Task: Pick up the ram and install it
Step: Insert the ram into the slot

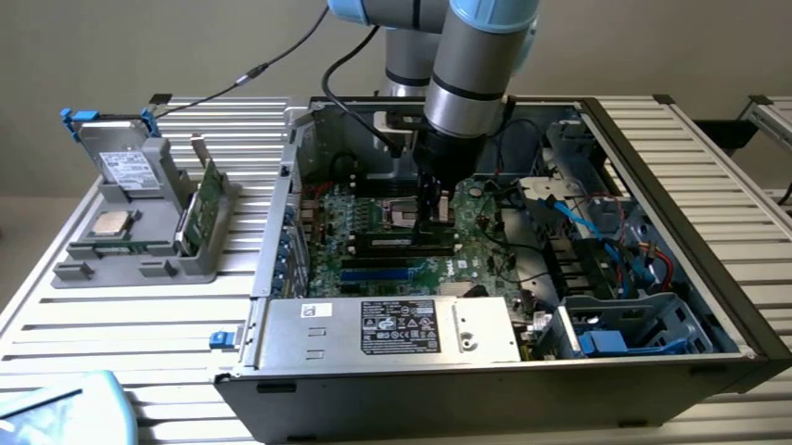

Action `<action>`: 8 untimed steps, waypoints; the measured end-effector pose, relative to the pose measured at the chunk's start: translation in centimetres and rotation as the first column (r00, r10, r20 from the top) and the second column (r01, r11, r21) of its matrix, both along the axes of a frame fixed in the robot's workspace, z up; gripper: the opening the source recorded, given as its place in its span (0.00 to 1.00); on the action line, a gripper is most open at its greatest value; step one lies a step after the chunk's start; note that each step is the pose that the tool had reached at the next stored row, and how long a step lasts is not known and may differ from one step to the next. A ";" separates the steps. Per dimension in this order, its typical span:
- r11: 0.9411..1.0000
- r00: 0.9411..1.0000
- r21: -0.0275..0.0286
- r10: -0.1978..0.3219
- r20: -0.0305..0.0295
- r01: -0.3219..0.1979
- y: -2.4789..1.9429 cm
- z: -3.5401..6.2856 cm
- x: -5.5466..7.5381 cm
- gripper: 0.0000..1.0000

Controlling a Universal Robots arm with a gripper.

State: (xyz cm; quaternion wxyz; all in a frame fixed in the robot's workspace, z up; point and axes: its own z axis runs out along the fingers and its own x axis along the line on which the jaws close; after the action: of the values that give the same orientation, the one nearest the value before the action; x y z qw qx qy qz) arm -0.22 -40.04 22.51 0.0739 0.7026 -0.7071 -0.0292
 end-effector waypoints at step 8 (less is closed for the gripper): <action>1.000 1.000 -0.001 0.000 -0.001 0.000 -0.01 0.15 0.0 0.13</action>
State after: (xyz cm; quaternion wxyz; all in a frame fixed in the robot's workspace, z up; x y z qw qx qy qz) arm -0.24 -40.05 22.66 0.0744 0.7026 -0.7071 -0.0293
